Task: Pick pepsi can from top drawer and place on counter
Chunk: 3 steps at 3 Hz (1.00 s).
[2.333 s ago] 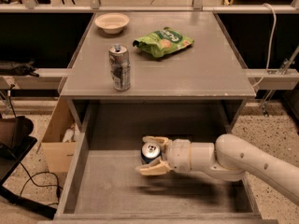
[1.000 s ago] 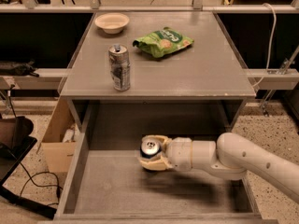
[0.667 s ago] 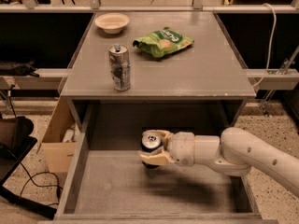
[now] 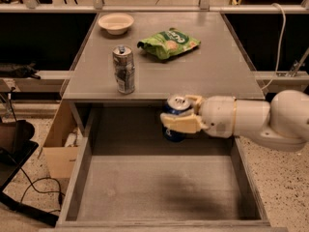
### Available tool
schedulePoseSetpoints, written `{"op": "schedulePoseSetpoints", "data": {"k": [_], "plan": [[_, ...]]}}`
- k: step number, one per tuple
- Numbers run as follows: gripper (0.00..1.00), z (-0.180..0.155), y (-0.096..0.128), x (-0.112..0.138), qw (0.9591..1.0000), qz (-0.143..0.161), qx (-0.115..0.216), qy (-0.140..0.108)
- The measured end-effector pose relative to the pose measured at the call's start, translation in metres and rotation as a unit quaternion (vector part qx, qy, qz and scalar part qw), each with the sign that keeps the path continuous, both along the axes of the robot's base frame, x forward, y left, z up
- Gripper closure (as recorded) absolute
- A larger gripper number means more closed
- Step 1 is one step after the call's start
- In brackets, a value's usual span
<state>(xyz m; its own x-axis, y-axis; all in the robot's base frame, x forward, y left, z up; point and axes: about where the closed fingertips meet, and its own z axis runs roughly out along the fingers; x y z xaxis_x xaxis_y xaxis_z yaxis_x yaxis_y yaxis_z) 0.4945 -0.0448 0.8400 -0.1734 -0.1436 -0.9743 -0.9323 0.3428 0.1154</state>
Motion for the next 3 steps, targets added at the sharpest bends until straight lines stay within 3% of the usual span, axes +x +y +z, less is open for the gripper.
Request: {"op": "schedulePoseSetpoints", "data": {"k": [1,2,3], "plan": [[1.0,0.05,-0.021,0.011,0.9997,-0.026,-0.002,-0.002],[1.0,0.112,-0.052,0.054,0.9955,-0.083,-0.036,-0.027],[1.0,0.132,-0.075,0.116,0.989,-0.13,-0.05,-0.051]]}}
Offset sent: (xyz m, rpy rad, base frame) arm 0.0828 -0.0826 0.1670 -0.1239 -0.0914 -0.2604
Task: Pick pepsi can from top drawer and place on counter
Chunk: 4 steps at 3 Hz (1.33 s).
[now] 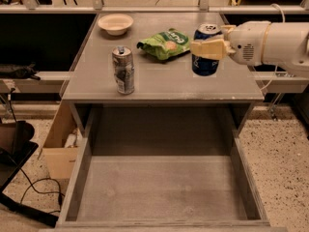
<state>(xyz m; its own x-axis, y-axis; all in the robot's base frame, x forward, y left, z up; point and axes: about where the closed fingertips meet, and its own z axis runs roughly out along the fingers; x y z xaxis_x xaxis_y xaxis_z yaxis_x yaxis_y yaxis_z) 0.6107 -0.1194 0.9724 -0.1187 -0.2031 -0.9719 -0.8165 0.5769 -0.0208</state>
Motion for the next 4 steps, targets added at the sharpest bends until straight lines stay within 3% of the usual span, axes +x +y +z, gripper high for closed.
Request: {"op": "schedulePoseSetpoints", "data": {"k": [1,2,3,4], "plan": [[1.0,-0.009,-0.015,0.043,0.9991,-0.036,0.005,-0.024],[1.0,-0.052,-0.034,0.066,0.9967,-0.072,0.026,-0.026],[1.0,-0.095,-0.048,0.064,0.994,-0.098,0.045,-0.013],[0.81,-0.095,-0.048,0.064,0.994,-0.098,0.045,-0.013]]}}
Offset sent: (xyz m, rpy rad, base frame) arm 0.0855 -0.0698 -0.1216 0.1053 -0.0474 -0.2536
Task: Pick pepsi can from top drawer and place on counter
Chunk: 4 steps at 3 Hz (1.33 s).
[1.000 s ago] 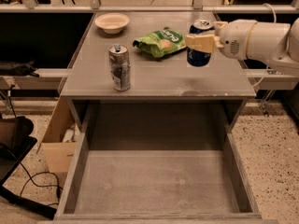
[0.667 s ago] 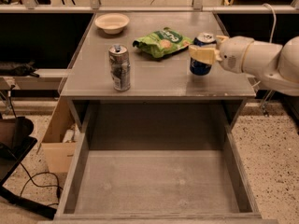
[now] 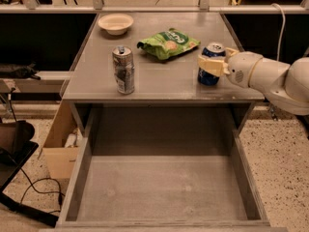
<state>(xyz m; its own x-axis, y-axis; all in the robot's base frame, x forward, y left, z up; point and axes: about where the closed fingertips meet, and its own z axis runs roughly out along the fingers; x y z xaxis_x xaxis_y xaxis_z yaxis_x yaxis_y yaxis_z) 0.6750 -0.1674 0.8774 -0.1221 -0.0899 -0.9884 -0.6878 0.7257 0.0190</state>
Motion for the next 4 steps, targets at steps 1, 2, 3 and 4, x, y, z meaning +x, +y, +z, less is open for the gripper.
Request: {"op": "schedulePoseSetpoints", "data": {"k": [1,2,3,4], "plan": [[0.5,0.0,0.0001,0.0,1.0,0.0,0.0,0.0],[0.26,0.0,0.0001,0.0,1.0,0.0,0.0,0.0],[0.0,0.0,0.0003,0.0,1.0,0.0,0.0,0.0],[0.0,0.0001,0.0003,0.0001,1.0,0.0,0.0,0.0]]}}
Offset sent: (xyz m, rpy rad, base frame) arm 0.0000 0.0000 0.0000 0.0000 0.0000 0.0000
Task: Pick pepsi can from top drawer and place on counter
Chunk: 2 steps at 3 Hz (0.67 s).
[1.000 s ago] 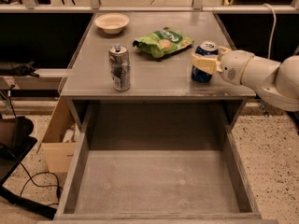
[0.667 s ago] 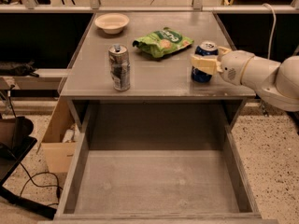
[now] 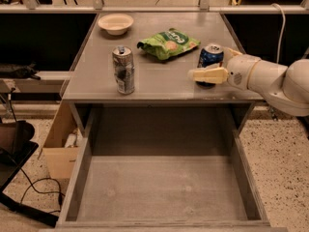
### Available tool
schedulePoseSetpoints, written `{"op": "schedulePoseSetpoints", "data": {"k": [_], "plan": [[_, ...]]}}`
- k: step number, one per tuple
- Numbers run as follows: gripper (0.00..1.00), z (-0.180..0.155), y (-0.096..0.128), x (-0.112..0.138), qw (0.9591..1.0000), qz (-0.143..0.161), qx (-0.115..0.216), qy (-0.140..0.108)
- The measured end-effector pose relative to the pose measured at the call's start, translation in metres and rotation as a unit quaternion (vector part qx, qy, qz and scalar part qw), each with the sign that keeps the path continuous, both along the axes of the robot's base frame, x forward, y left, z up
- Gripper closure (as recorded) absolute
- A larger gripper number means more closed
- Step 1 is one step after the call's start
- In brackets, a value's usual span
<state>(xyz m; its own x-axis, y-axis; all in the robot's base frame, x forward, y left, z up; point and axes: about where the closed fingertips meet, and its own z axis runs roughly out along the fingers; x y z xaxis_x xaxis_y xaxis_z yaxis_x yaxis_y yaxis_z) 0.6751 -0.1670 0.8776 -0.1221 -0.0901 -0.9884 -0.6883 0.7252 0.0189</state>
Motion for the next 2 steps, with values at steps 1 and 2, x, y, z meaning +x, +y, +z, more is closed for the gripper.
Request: {"op": "schedulePoseSetpoints", "data": {"k": [1,2], "plan": [[0.0,0.017,0.008,0.007,0.9998,0.015,-0.011,0.004],[0.0,0.061,0.02,0.014,0.9992,0.039,-0.01,-0.007]]}}
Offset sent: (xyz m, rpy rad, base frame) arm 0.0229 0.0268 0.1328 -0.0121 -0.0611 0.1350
